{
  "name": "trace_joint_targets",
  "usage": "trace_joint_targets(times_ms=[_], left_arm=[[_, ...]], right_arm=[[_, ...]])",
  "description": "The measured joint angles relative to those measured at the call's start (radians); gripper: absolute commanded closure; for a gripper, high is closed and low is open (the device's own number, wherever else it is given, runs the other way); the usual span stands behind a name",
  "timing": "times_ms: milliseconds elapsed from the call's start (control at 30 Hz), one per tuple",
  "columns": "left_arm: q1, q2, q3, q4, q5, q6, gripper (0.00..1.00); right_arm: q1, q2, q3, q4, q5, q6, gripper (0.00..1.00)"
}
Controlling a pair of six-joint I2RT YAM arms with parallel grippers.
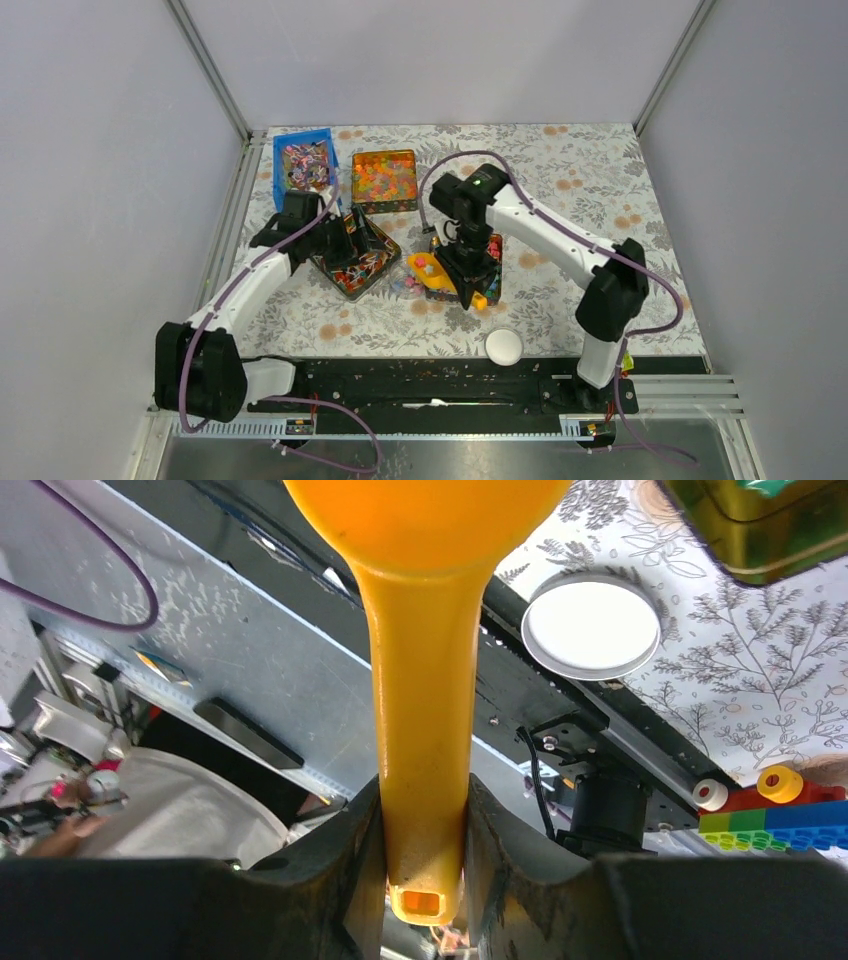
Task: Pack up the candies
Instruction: Place the fake candies in the packing bottle.
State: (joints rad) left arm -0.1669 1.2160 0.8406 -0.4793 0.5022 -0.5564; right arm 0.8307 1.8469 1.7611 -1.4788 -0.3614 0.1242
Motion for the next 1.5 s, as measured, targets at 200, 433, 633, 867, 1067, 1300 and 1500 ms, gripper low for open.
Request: trace_joint_targets(times_ms=[200, 433, 633, 867, 1067, 1300, 1500], left_arm=[[-0.132, 0.111, 0.041, 0.029, 0.004, -0.021, 0.1], [-0.256, 0.268, 0.218, 0.039, 0.014, -0.029, 0.11], [-0.318, 0.362, 0.374, 0.068, 0.037, -0.056, 0.11], [-0.323, 0.36, 0.393, 0.049, -0.027, -0.055, 0.09], [-0.287, 0.267, 0.357, -0.015, -0.154, -0.015, 0.07], [-0.183, 0.121, 0.27, -0.086, -0.279, 0.031, 0.05], [-0.154, 0.094, 0.226, -0.134, -0.317, 0.069, 0.05]], right_arm=[[-0.116, -0.096, -0.059, 0.044, 0.002, 0.0, 1.0], [-0.209, -0.167, -0.173, 0.066, 0.03, -0.016, 1.0], [-0.229, -0.208, -0.243, 0.08, 0.038, -0.015, 1.0], [-0.223, -0.21, -0.245, 0.082, 0.031, -0.032, 1.0], [-0.167, -0.184, -0.225, 0.074, 0.031, -0.058, 1.0], [-0.063, -0.078, -0.146, 0.066, -0.018, -0.07, 1.0], [-0.041, 0.019, -0.047, 0.038, -0.084, -0.068, 1.0]])
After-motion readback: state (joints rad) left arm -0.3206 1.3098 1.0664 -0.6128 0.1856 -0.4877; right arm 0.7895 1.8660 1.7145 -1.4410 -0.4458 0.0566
